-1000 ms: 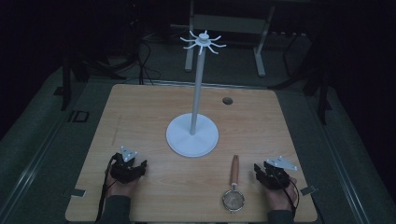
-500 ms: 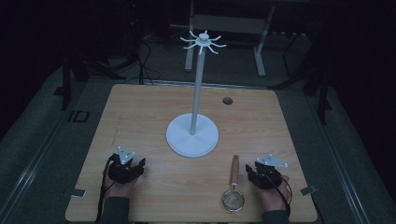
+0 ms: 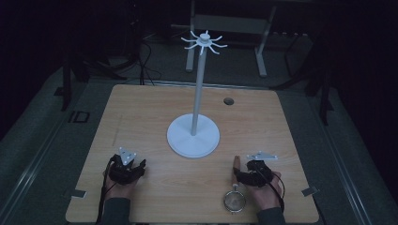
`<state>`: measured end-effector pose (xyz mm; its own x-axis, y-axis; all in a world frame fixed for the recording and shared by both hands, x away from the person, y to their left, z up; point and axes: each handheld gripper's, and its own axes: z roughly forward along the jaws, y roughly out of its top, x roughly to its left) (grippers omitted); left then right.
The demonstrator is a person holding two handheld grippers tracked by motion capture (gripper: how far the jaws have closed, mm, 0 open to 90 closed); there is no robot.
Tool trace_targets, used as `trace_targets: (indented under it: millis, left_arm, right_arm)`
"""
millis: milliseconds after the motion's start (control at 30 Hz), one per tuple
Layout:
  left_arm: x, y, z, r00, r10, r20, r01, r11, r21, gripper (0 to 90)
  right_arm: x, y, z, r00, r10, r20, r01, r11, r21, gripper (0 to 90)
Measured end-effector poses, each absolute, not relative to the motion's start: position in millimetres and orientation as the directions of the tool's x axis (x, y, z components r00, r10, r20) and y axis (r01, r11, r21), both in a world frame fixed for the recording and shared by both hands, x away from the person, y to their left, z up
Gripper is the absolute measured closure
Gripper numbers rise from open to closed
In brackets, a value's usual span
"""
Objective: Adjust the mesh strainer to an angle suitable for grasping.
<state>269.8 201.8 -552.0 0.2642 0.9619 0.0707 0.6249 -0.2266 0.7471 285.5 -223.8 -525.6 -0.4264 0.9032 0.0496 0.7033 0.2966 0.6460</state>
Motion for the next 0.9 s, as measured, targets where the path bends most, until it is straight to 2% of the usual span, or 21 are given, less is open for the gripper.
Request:
trace_targets:
  millis: [267, 300, 333, 433, 500, 567, 600, 767, 900]
  left_arm:
    - [269.8, 202.4, -551.7, 0.259, 0.963, 0.073, 0.624, -0.225, 0.748, 44.1]
    - [269.9, 202.2, -551.8, 0.258, 0.963, 0.074, 0.625, -0.225, 0.748, 44.1]
    - [269.9, 202.2, -551.8, 0.258, 0.963, 0.074, 0.625, -0.225, 0.748, 44.1]
    - [269.8, 202.4, -551.7, 0.257, 0.963, 0.076, 0.624, -0.225, 0.748, 44.1]
    - [269.8, 202.6, -551.6, 0.255, 0.964, 0.076, 0.624, -0.224, 0.749, 44.1]
    - [269.9, 202.6, -551.7, 0.255, 0.964, 0.077, 0.624, -0.224, 0.748, 44.1]
    - [269.9, 202.5, -551.7, 0.254, 0.964, 0.076, 0.625, -0.224, 0.748, 44.1]
    - [269.9, 202.7, -551.7, 0.253, 0.964, 0.077, 0.625, -0.224, 0.748, 44.1]
    - [270.0, 202.5, -551.7, 0.251, 0.965, 0.077, 0.625, -0.223, 0.748, 44.1]
  right_arm:
    - [287.9, -212.2, -535.1, -0.461, 0.887, 0.029, 0.728, 0.36, 0.583, 34.2]
    - [288.5, -211.4, -536.5, -0.467, 0.884, 0.024, 0.735, 0.373, 0.566, 38.6]
    - [288.5, -211.4, -536.5, -0.467, 0.884, 0.024, 0.735, 0.373, 0.566, 38.6]
    - [290.3, -211.9, -536.7, -0.471, 0.882, 0.021, 0.74, 0.382, 0.553, 46.8]
    - [292.9, -213.9, -535.1, -0.468, 0.884, 0.011, 0.736, 0.382, 0.558, 55.2]
    - [295.0, -215.7, -534.0, -0.461, 0.887, 0.01, 0.739, 0.378, 0.557, 57.8]
    - [301.7, -221.3, -533.6, -0.444, 0.896, -0.003, 0.743, 0.37, 0.558, 61.9]
    - [314.0, -233.7, -533.4, -0.428, 0.904, -0.011, 0.749, 0.361, 0.556, 67.1]
    - [323.8, -243.8, -531.4, -0.423, 0.906, -0.009, 0.764, 0.362, 0.535, 66.8]
